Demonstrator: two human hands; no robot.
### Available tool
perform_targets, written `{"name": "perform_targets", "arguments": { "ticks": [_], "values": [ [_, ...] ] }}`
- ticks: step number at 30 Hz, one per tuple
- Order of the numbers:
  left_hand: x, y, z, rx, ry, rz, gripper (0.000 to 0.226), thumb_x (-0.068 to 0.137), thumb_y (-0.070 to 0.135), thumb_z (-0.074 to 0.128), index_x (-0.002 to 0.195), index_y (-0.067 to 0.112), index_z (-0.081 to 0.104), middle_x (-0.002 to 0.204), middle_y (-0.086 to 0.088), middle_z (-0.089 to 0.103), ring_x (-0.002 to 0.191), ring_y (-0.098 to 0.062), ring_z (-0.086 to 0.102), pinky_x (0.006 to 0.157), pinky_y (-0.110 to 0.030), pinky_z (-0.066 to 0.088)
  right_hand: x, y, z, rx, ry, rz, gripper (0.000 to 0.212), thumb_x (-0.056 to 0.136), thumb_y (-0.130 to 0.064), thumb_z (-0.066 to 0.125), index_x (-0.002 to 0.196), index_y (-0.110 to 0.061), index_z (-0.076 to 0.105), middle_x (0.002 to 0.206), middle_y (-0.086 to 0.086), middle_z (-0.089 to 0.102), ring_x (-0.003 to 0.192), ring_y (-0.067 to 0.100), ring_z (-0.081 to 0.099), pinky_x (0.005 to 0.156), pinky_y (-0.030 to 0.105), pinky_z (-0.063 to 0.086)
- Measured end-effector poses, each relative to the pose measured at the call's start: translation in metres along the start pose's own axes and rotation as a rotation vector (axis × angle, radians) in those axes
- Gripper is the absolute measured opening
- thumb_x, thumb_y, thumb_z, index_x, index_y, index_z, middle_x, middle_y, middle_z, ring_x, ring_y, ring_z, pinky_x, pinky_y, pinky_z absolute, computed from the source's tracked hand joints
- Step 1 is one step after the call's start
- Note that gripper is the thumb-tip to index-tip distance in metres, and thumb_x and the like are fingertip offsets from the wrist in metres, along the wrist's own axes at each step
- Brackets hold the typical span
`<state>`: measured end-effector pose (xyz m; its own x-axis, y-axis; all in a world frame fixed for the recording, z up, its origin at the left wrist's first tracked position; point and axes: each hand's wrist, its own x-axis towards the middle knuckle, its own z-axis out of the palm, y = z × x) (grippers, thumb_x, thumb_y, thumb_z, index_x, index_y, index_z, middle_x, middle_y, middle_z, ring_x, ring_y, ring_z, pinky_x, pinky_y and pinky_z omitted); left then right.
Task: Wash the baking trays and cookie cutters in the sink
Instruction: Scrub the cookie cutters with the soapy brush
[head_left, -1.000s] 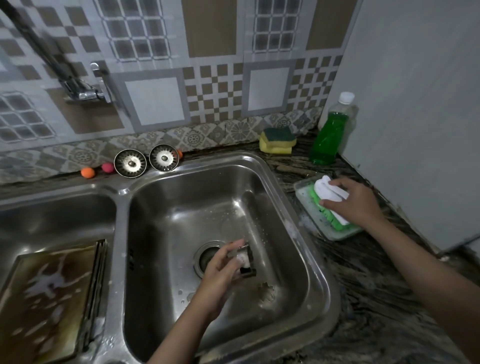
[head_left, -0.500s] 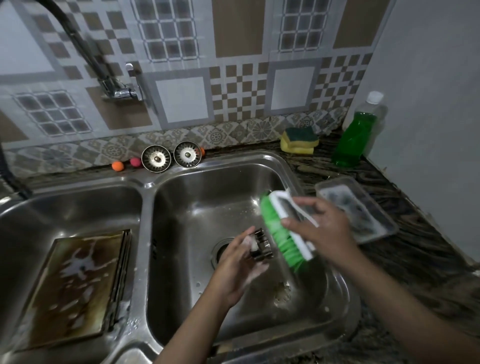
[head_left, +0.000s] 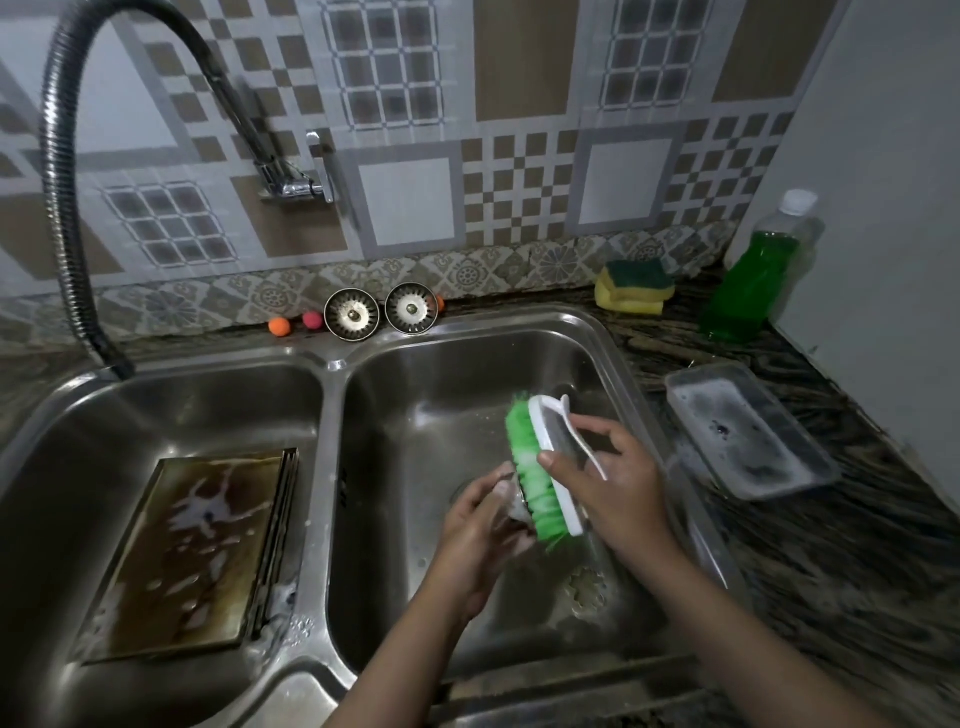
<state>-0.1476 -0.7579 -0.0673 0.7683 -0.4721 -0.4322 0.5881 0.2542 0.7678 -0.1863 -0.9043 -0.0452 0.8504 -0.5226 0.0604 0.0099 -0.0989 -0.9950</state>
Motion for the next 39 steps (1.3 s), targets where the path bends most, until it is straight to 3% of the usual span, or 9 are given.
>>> {"name": "perform_targets", "arguments": {
  "ticks": [5,9,13,16,20,25,30,35,39],
  "values": [
    [0.003,0.002,0.003,-0.086,0.002,0.009,0.038,0.090,0.024,0.053,0.123,0.006,0.057,0.120,-0.022,0.061,0.110,-0.040,0.058,0.090,-0.051,0.048,-0.011,0.004,0.010,0.022,-0.008,-0.039,0.050,0.059,-0.036,0.085,0.104,-0.035,0.063,0.101,0.004,0.072,0.093,0.023,0.070,0.078,0.044,0.058],
    [-0.003,0.000,-0.004,-0.061,-0.034,0.013,0.033,0.085,0.018,0.062,0.117,0.013,0.063,0.109,-0.013,0.068,0.092,-0.029,0.065,0.071,-0.038,0.056,0.000,0.013,-0.007,-0.192,0.063,-0.030,0.046,0.064,-0.035,0.086,0.101,-0.043,0.060,0.103,-0.012,0.067,0.093,0.013,0.066,0.072,0.037,0.059],
    [0.001,0.001,-0.015,0.477,-0.003,0.153,0.044,0.074,0.009,0.075,0.113,0.023,0.062,0.091,-0.006,0.067,0.076,-0.013,0.064,0.069,-0.034,0.056,0.008,0.001,-0.012,-0.186,0.087,-0.055,0.049,0.065,-0.024,0.086,0.107,-0.028,0.062,0.099,-0.009,0.067,0.085,0.007,0.067,0.062,0.016,0.053],
    [0.001,0.005,-0.016,0.693,-0.152,0.222,0.061,0.060,0.013,0.080,0.114,0.027,0.056,0.095,-0.002,0.068,0.083,-0.014,0.067,0.072,-0.037,0.059,0.014,-0.005,-0.010,-0.099,-0.060,0.019,0.048,0.064,-0.019,0.087,0.107,-0.021,0.065,0.092,0.001,0.073,0.081,0.014,0.071,0.063,0.025,0.058],
    [-0.003,0.019,-0.016,0.593,-0.025,0.316,0.074,0.058,0.014,0.085,0.121,0.023,0.048,0.098,0.001,0.068,0.082,-0.008,0.067,0.069,-0.025,0.056,0.008,0.007,-0.004,-0.002,-0.109,0.150,0.041,0.065,-0.018,0.086,0.101,-0.023,0.067,0.095,0.009,0.074,0.087,0.029,0.071,0.076,0.047,0.059],
    [-0.007,0.022,-0.013,0.280,0.212,0.367,0.058,0.070,0.015,0.081,0.121,0.019,0.054,0.110,-0.007,0.062,0.090,-0.010,0.066,0.074,-0.029,0.058,-0.022,0.011,0.014,0.286,-0.025,0.322,0.046,0.064,-0.022,0.080,0.107,-0.018,0.064,0.096,0.010,0.073,0.083,0.026,0.072,0.066,0.038,0.058],
    [-0.008,0.012,-0.013,0.228,0.222,0.359,0.046,0.067,0.038,0.080,0.109,0.028,0.067,0.111,-0.002,0.069,0.106,-0.023,0.064,0.090,-0.052,0.053,-0.029,-0.002,0.021,0.347,0.034,0.296,0.040,0.073,-0.015,0.077,0.110,-0.017,0.061,0.099,0.006,0.072,0.081,0.018,0.072,0.059,0.029,0.056],
    [-0.010,0.011,-0.005,0.048,0.138,0.278,0.032,0.084,0.026,0.061,0.115,0.017,0.061,0.111,-0.013,0.066,0.091,-0.025,0.066,0.069,-0.037,0.057,-0.026,-0.021,0.021,0.265,-0.100,0.111,0.042,0.072,-0.008,0.076,0.110,-0.014,0.059,0.091,0.005,0.074,0.081,0.019,0.072,0.064,0.029,0.057],
    [-0.014,0.008,-0.005,0.042,0.115,0.235,0.035,0.081,0.031,0.061,0.113,0.017,0.062,0.112,-0.015,0.066,0.096,-0.032,0.065,0.078,-0.047,0.054,-0.017,-0.006,0.023,0.098,-0.047,0.104,0.042,0.069,-0.014,0.082,0.106,-0.021,0.063,0.094,0.004,0.074,0.084,0.019,0.072,0.068,0.033,0.059]
  ]
}}
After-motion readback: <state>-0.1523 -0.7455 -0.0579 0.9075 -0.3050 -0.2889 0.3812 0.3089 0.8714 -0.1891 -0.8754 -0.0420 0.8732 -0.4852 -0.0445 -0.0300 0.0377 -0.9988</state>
